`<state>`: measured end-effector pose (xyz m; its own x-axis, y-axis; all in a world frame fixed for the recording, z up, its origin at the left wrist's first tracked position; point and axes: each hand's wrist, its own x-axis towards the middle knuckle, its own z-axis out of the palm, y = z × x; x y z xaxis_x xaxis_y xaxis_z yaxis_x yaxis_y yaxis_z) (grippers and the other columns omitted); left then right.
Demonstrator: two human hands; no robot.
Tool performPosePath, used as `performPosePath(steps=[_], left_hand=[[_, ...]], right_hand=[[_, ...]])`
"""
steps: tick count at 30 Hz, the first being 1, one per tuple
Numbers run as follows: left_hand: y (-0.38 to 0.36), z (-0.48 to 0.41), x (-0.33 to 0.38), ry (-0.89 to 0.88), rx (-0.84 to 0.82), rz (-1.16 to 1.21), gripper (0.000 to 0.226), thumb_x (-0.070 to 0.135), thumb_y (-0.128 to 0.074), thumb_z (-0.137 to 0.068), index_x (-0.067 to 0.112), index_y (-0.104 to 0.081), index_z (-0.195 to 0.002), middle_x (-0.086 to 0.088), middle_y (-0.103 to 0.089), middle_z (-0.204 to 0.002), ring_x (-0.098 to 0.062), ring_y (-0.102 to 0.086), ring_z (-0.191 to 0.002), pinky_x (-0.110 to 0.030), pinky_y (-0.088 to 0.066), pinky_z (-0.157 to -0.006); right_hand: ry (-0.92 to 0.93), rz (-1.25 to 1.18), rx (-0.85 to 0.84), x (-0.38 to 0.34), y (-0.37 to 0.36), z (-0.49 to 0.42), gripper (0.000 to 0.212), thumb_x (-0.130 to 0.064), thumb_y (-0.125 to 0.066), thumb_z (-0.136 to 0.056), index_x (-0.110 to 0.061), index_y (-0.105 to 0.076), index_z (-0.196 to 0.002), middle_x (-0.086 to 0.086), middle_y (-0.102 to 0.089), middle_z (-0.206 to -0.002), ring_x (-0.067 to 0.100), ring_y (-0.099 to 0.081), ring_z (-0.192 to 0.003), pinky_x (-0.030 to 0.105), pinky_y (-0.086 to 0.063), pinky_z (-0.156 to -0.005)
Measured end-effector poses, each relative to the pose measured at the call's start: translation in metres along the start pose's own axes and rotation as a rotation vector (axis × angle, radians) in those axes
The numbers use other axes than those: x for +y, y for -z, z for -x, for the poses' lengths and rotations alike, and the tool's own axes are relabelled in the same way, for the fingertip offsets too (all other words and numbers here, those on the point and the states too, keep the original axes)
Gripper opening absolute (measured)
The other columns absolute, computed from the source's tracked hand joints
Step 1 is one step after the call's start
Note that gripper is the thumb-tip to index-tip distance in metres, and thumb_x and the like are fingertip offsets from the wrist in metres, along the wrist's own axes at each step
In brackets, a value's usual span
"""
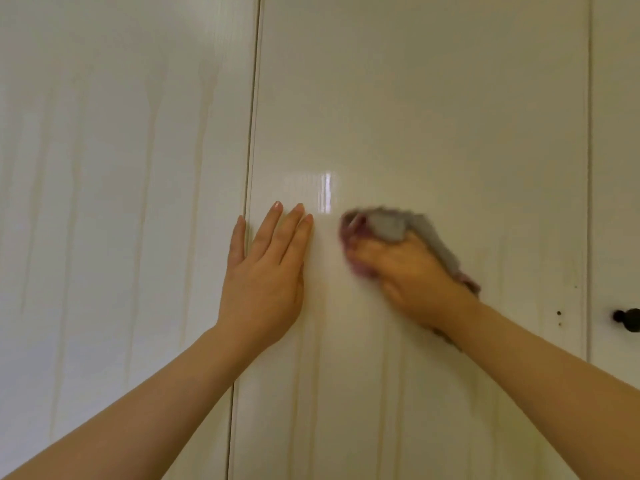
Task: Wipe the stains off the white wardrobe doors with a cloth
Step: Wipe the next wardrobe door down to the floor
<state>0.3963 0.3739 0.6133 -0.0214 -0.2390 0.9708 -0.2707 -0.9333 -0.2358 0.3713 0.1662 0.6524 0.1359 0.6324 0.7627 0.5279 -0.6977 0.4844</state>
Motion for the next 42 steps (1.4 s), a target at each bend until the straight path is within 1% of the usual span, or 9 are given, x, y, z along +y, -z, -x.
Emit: performPosePath(steps=[4,8,11,16,21,26,32,36,42], left_hand=[[-0.001,-0.002,0.017,-0.033,0.014,0.045,0.052,0.005,-0.049,-0.084,0.003,-0.047,-0.136,-0.012,-0.048,-0.141,-0.029,-0.034,-0.134,-0.052,-0.015,-0.109],[-0.003,-0.003,0.033,-0.057,-0.007,0.087,0.048,0.009,-0.04,-0.087,0.004,-0.051,-0.134,-0.012,-0.052,-0.137,-0.033,-0.042,-0.131,-0.053,-0.016,-0.109],[-0.004,-0.005,0.043,-0.065,-0.04,0.103,0.048,0.01,-0.037,-0.088,0.004,-0.049,-0.135,-0.013,-0.051,-0.138,-0.033,-0.041,-0.132,-0.052,-0.015,-0.109],[-0.006,-0.011,0.065,-0.077,-0.08,0.12,0.049,0.016,-0.035,-0.09,0.005,-0.049,-0.136,-0.011,-0.05,-0.139,-0.032,-0.042,-0.132,-0.053,-0.016,-0.108],[-0.006,-0.011,0.084,-0.111,-0.081,0.183,0.054,0.031,-0.013,-0.103,0.007,-0.047,-0.137,-0.009,-0.05,-0.14,-0.028,-0.042,-0.132,-0.052,-0.017,-0.109],[-0.014,-0.023,0.105,-0.137,-0.064,0.181,0.051,0.03,-0.019,-0.101,0.007,-0.05,-0.135,-0.009,-0.051,-0.139,-0.028,-0.043,-0.132,-0.053,-0.019,-0.109],[-0.018,-0.026,0.126,-0.175,-0.059,0.183,0.049,0.027,-0.03,-0.095,0.006,-0.051,-0.134,-0.009,-0.051,-0.138,-0.029,-0.045,-0.131,-0.054,-0.02,-0.107],[-0.022,-0.03,0.138,-0.156,-0.073,0.2,0.055,0.031,-0.012,-0.102,0.006,-0.05,-0.135,-0.009,-0.05,-0.14,-0.028,-0.044,-0.132,-0.054,-0.019,-0.108],[-0.029,-0.028,0.162,-0.189,-0.037,0.233,0.049,0.026,-0.031,-0.094,0.006,-0.051,-0.134,-0.009,-0.051,-0.139,-0.028,-0.044,-0.131,-0.055,-0.02,-0.107]], right_hand=[[-0.352,0.135,0.252,0.019,0.004,0.008,0.046,-0.007,-0.034,-0.079,0.002,-0.061,-0.115,0.018,-0.059,-0.122,0.033,-0.047,-0.122,0.031,-0.018,-0.109],[-0.15,0.128,0.116,-0.004,-0.016,0.068,0.038,-0.011,-0.034,-0.093,-0.001,-0.056,-0.122,0.01,-0.049,-0.132,0.025,-0.036,-0.129,0.032,-0.014,-0.114],[-0.042,0.149,0.042,0.012,0.005,0.065,0.039,-0.014,-0.03,-0.097,-0.001,-0.061,-0.118,0.013,-0.053,-0.128,0.025,-0.04,-0.124,0.034,-0.021,-0.11],[-0.444,0.172,0.201,0.032,0.021,0.032,0.05,-0.01,-0.031,-0.081,0.004,-0.057,-0.121,0.021,-0.056,-0.126,0.039,-0.045,-0.124,0.031,-0.018,-0.108],[-0.214,0.211,0.044,0.007,0.007,0.106,0.041,-0.016,-0.03,-0.096,-0.003,-0.052,-0.127,0.006,-0.043,-0.135,0.024,-0.036,-0.128,0.031,-0.018,-0.112],[-0.566,0.178,0.18,0.044,0.036,0.072,0.052,-0.014,-0.029,-0.082,0.0,-0.055,-0.125,0.017,-0.053,-0.13,0.033,-0.043,-0.126,0.028,-0.018,-0.107],[-0.42,0.2,0.041,0.028,0.03,0.129,0.047,-0.011,-0.033,-0.085,-0.005,-0.051,-0.128,0.013,-0.054,-0.131,0.027,-0.042,-0.127,0.035,-0.025,-0.108],[-0.655,0.181,0.176,0.07,0.069,0.089,0.047,0.003,-0.038,-0.086,-0.005,-0.051,-0.13,0.011,-0.045,-0.139,0.02,-0.032,-0.134,0.015,-0.012,-0.105],[-0.658,0.165,0.12,0.034,0.04,0.161,0.051,-0.008,-0.03,-0.082,0.001,-0.051,-0.128,0.005,-0.044,-0.133,0.019,-0.032,-0.132,0.014,-0.011,-0.11]])
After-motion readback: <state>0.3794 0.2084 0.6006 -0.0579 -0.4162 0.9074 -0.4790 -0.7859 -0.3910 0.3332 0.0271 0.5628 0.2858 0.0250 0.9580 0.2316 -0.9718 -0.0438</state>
